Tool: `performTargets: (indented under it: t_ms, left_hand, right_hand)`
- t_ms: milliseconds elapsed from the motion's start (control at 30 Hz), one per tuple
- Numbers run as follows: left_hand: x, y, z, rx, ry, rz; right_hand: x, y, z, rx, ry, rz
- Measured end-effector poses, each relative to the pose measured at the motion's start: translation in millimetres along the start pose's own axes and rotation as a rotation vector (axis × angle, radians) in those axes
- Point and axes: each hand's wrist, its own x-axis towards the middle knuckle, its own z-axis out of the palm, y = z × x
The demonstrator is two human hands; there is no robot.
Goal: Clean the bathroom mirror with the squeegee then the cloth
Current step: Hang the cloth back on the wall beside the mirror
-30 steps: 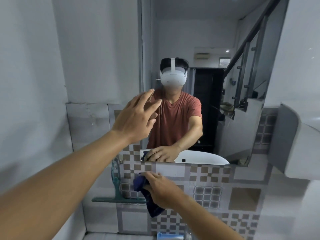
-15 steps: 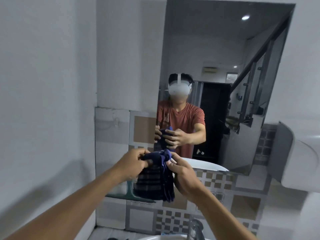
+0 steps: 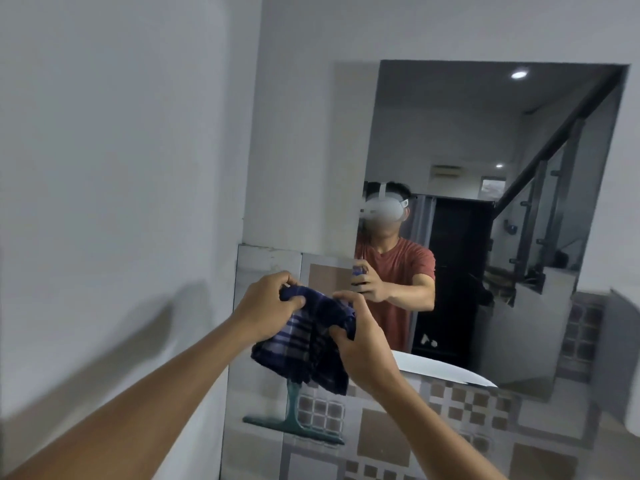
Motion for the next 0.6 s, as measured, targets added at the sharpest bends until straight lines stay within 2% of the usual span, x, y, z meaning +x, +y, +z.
performTargets:
  t_ms: [167,400,500,600]
  left_hand:
    - [28,-12,-38,-0.033,0.036,-0.003]
    - [76,-14,-63,0.022,0.273,0.089]
    - [93,-17,-66,0.114,0.321,0.159]
    - [105,-22,-65,0.278,0.315,0.198]
  right_hand:
    - [49,-18,14,0.008,0.073,-0.088]
    - [120,-38,30,-0.118,0.144,-0.230]
    - [144,-42,35,-0.220,0.151,-0.293]
    - [160,-38,43,-0.463,0.129,-0.378]
